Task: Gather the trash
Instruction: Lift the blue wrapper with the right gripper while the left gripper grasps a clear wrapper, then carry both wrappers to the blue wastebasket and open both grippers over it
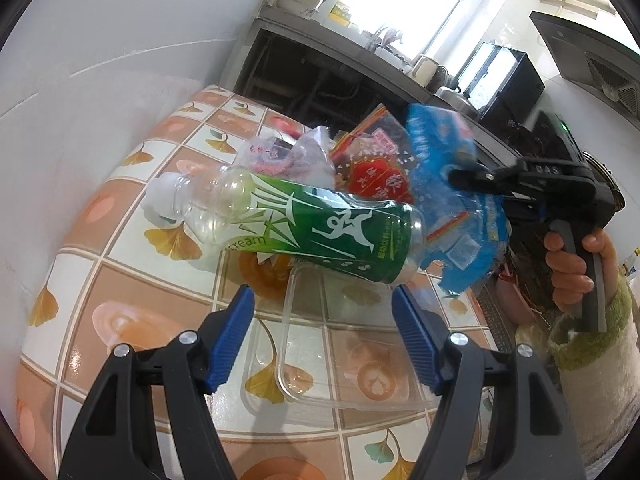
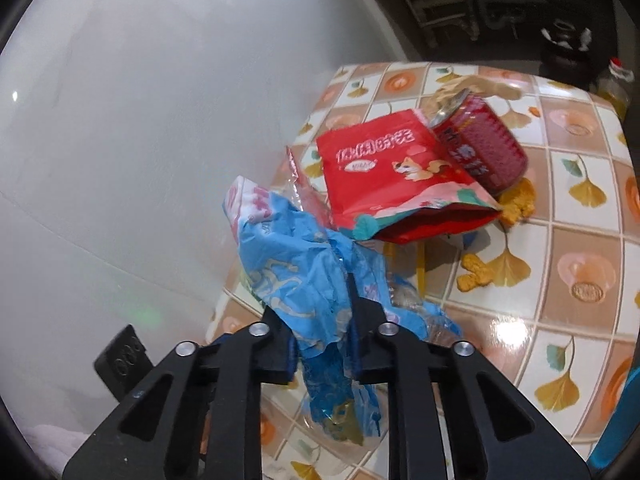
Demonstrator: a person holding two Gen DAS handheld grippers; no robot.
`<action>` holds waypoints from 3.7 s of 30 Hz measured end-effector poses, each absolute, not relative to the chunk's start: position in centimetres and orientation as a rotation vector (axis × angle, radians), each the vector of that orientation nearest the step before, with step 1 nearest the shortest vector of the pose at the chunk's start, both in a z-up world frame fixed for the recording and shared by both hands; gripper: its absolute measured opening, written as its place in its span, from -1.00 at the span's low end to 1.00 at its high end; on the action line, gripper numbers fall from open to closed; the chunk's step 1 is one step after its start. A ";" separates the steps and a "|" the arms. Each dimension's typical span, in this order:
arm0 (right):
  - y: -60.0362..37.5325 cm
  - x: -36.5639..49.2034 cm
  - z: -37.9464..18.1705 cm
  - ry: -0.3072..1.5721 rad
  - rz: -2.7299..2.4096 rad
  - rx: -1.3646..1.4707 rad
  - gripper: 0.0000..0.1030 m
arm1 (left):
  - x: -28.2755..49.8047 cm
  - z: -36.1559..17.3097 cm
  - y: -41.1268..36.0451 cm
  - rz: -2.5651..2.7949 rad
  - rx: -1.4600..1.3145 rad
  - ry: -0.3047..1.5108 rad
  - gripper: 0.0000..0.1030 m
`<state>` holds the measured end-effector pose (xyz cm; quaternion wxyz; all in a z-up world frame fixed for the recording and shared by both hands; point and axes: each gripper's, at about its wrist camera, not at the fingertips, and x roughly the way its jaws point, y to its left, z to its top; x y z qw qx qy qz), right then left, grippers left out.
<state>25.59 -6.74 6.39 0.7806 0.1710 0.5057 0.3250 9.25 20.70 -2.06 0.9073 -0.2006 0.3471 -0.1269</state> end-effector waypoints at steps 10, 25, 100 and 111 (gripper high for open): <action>-13.7 22.2 4.7 1.044 0.661 0.593 -0.85 | 9.3 -1.5 19.3 -0.277 -0.377 0.727 0.34; -17.2 15.0 -1.3 1.068 0.393 0.409 -0.86 | 12.6 3.1 16.9 -0.337 -0.284 0.671 0.34; -46.8 1.8 -6.5 0.701 -0.187 0.837 -0.87 | 18.9 -0.8 -37.5 -0.986 0.210 1.060 -0.97; -53.5 4.8 -18.2 0.850 -0.317 0.990 -0.87 | 24.7 -16.0 -47.8 -0.890 0.264 1.351 -0.97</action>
